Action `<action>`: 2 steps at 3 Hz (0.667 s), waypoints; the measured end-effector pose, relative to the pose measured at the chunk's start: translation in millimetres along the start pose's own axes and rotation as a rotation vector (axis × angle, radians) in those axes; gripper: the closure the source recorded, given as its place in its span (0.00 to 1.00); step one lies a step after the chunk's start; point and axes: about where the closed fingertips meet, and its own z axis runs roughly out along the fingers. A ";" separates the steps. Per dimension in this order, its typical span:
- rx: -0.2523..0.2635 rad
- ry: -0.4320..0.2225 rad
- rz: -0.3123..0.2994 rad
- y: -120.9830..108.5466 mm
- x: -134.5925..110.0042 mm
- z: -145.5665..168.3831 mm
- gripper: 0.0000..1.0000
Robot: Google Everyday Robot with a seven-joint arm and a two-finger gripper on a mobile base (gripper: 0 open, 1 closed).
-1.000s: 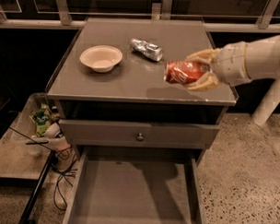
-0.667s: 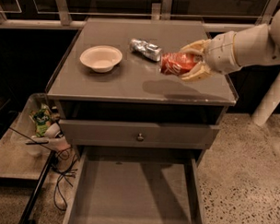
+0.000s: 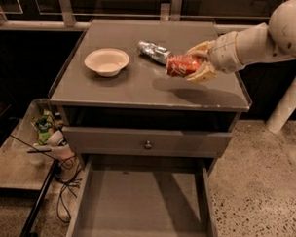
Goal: Pick coke can from middle drawer and place on counter
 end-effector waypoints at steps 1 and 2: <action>-0.034 0.003 0.055 1.9 17.3 14.5 1.00; -0.061 0.045 0.120 5.7 29.1 24.1 1.00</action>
Offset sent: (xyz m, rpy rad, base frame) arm 0.0208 -0.0145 -0.0481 -0.0123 0.2149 -0.1395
